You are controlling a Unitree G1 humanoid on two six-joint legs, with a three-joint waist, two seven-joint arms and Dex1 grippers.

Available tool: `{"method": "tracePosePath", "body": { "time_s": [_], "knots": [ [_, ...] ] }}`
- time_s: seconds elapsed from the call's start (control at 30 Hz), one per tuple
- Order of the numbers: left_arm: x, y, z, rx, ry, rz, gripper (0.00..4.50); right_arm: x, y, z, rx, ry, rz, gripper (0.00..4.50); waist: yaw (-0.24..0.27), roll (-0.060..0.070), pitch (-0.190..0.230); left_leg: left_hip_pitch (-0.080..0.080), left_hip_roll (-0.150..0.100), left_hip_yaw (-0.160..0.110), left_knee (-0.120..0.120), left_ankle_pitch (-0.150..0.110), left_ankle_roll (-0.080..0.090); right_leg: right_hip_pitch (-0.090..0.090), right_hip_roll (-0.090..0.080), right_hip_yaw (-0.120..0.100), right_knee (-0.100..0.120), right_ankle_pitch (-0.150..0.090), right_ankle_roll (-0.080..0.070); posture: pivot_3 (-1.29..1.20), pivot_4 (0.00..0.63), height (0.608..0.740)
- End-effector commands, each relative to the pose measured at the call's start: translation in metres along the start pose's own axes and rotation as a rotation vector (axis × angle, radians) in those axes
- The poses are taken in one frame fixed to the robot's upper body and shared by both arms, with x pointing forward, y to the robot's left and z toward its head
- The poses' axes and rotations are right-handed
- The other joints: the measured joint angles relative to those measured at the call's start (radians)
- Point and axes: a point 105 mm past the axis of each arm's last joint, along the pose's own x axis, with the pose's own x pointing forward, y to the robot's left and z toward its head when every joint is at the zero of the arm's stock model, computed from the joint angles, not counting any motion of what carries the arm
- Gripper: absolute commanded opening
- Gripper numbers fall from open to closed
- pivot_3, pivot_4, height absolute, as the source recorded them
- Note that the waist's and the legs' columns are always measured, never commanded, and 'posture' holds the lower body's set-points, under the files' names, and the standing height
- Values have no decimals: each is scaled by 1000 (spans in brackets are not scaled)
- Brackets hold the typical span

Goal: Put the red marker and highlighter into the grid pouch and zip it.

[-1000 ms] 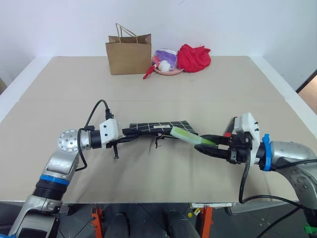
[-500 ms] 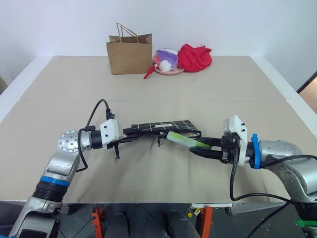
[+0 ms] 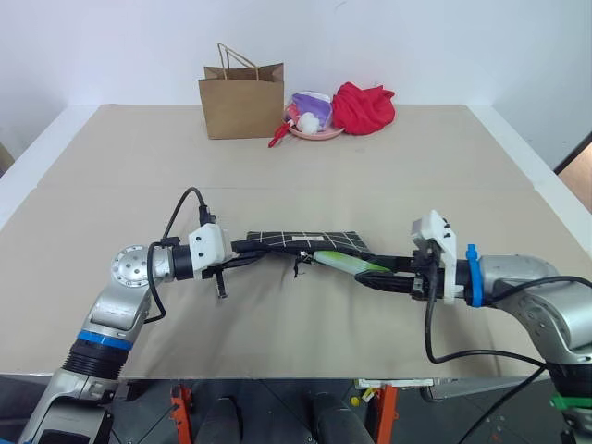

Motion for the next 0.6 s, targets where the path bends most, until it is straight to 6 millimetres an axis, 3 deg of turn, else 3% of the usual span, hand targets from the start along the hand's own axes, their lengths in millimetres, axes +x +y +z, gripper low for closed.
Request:
{"method": "tracePosePath", "body": {
  "time_s": [0.03, 0.2, 0.23, 0.4, 0.6],
  "knots": [
    [2, 2, 13, 46, -38, 10, 0, 5, -8, 9, 26, -1, -40, 1115, 0, 0, 0, 0, 0, 0, 0, 0, 0, 0, 0, 0, 0, 0, 0, 0, 150, 740],
    [4, 1, 13, 42, -44, 14, 0, 13, -13, 15, 60, 2, -55, 1115, 1, 0, 0, 0, 0, 0, 0, 0, 0, 0, 0, 0, 0, 0, 0, 0, 150, 740],
    [4, 1, 14, 41, -45, 15, 0, 15, -15, 17, 58, 1, -63, 2161, 1, 0, 0, 0, 0, 0, 0, 0, 0, 0, 0, 0, 0, 0, 0, 0, 150, 740],
    [3, -1, 13, 31, -43, 20, 0, 10, -12, 22, -34, -1, -44, 4473, 1, 0, 0, 0, 0, 0, 0, 0, 0, 0, 0, 0, 0, 0, 0, 0, 150, 740],
    [1, 0, 12, 22, -38, 30, 0, -13, -9, 20, -75, -15, -31, 4473, 3, 0, 0, 0, 0, 0, 0, 0, 0, 0, 0, 0, 0, -1, 0, 0, 150, 740]
  ]
}}
